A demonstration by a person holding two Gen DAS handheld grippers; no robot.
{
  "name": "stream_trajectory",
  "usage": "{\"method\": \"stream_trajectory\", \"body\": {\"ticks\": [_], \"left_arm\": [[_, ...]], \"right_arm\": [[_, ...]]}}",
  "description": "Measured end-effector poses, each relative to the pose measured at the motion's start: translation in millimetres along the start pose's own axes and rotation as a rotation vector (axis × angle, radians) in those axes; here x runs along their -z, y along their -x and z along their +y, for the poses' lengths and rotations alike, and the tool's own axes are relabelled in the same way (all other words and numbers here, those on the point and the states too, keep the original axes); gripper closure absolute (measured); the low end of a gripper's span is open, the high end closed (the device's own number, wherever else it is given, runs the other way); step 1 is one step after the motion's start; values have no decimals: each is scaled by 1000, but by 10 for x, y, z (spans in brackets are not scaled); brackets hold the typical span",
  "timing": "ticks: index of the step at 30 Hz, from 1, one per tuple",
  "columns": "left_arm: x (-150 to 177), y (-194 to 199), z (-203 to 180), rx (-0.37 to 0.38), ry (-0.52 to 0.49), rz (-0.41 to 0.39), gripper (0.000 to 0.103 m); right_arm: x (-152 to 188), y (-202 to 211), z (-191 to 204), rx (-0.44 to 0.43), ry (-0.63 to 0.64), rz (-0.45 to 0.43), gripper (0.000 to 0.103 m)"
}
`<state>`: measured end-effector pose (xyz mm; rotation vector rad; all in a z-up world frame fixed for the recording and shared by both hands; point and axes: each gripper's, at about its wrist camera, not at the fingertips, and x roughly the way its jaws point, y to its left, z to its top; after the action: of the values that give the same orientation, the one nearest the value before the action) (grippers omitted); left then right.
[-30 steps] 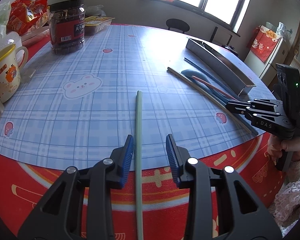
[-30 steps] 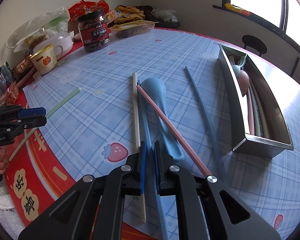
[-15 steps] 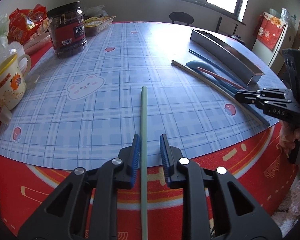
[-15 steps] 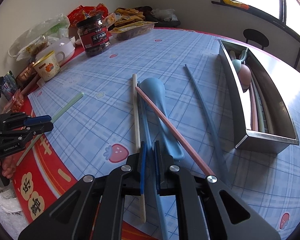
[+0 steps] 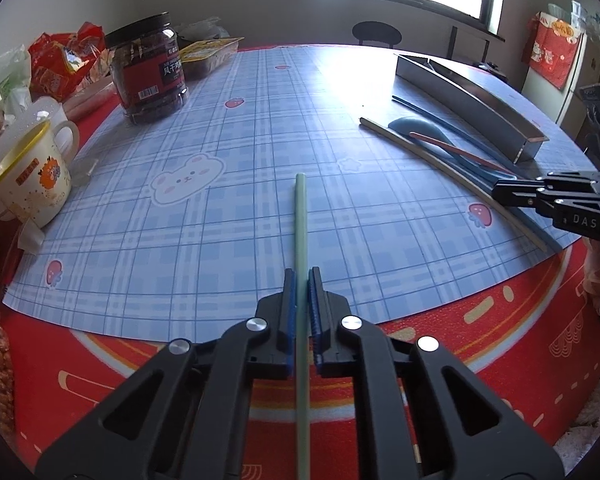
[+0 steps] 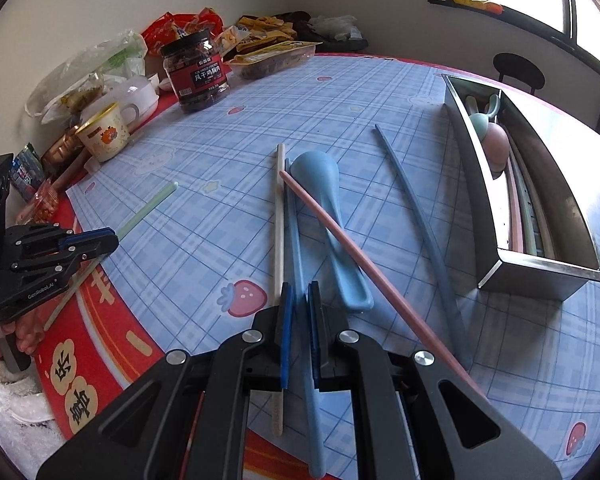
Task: Organize utensils
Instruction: 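Close the right tool on the blue chopstick while the left tool closes on the green chopstick, then lift the blue chopstick with the right tool while the left tool lifts the green chopstick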
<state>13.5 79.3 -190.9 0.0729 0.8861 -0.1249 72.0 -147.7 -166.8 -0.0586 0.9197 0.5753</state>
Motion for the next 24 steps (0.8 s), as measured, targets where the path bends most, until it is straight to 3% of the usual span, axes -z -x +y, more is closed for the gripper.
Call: {"method": "stream_trajectory", "body": {"ticks": [9,14,24], "left_arm": [[19,18,213,92,114,-10,92],[19,53,86,65,50,-28,92],[39,179,224,95,121,-104,93]], "right_arm": [[-9,-21,63,24,33,2,95],[-22,-36,92,33,53,2,95],[-18,-1,87,15,55,-6,97]]}}
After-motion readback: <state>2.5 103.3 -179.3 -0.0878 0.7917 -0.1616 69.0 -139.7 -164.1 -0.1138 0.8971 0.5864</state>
